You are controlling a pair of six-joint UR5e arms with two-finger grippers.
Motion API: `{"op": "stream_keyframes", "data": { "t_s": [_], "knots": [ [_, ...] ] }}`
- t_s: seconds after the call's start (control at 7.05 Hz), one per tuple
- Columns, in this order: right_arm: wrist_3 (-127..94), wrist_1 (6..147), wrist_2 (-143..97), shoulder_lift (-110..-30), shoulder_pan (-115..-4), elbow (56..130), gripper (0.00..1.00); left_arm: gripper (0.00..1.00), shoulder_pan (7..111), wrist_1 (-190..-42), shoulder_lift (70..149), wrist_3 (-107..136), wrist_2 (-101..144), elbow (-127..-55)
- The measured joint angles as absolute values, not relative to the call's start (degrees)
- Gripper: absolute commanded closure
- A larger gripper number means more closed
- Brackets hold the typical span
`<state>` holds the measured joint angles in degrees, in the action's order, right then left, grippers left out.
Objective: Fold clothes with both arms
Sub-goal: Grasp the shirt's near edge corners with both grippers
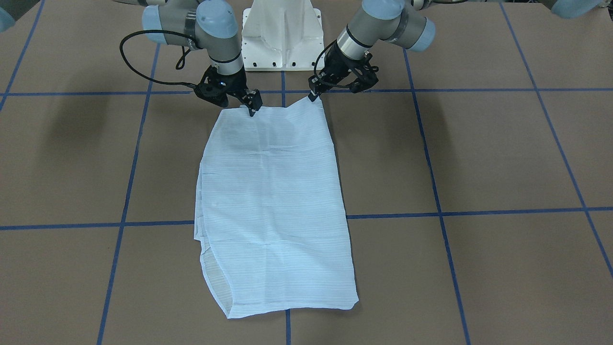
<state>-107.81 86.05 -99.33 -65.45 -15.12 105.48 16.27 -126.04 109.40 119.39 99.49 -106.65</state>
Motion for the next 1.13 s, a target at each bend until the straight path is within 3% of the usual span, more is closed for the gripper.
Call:
{"op": "stream_keyframes", "data": {
  "t_s": [0.28,1.13],
  "knots": [
    [-107.8,86.0,-99.3,-65.3,-15.1,105.4,0.13,1.00,16.3,-126.0,109.3,119.4,99.5,-106.6],
    [-107.8,85.9,-99.4,-64.8,-15.0,105.3,0.28,1.00,16.3,-126.0,109.2,119.4,99.5,-106.6]
  ]
}}
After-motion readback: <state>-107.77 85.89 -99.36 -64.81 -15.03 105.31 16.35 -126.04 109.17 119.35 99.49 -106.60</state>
